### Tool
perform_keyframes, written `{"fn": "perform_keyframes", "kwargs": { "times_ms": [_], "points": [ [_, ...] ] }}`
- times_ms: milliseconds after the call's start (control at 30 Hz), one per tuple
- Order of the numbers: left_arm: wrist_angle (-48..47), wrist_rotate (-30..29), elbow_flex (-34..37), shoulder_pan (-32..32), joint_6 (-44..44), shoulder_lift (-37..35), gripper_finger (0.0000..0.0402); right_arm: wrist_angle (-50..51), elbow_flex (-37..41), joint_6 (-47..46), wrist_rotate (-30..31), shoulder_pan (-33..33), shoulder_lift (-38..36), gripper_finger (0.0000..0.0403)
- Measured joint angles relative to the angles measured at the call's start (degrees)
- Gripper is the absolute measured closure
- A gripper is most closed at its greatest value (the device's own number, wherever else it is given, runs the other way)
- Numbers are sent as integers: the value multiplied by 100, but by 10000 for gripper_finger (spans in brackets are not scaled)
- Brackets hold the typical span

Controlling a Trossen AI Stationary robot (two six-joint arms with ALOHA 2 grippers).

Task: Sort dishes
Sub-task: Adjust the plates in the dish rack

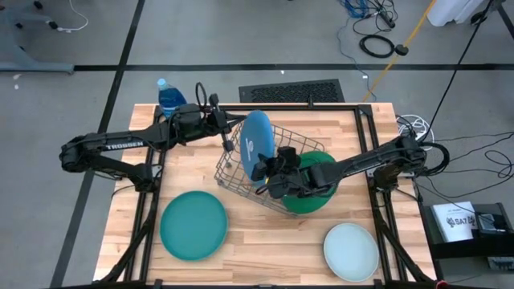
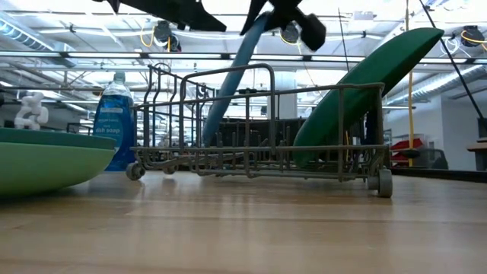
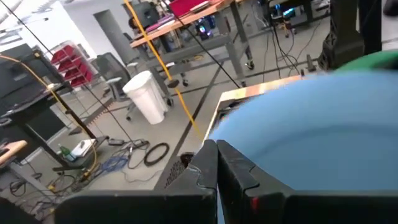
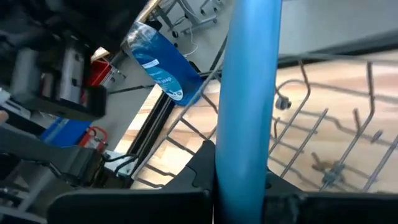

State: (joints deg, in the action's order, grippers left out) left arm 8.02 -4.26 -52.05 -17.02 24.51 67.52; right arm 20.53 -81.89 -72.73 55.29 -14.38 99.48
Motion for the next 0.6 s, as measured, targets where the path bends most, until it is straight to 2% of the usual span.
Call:
{"fn": "perform_keyframes", "kwargs": {
  "times_ms": [200, 400, 500, 600],
  "points": [
    [-94, 190, -2, 0, 4, 38, 401, 855, 0, 104, 564, -442, -641, 390],
    [-400, 591, -2, -2, 38, 158, 401, 2601, 0, -1088, 1636, -1134, -1300, 390],
    [-449, 787, -2, 0, 129, 320, 401, 3138, 0, -1608, 1540, -1225, -1410, 390],
    [-473, 809, -2, -2, 175, 508, 401, 3077, 0, -1678, 1288, -1047, -1308, 390]
  ]
}}
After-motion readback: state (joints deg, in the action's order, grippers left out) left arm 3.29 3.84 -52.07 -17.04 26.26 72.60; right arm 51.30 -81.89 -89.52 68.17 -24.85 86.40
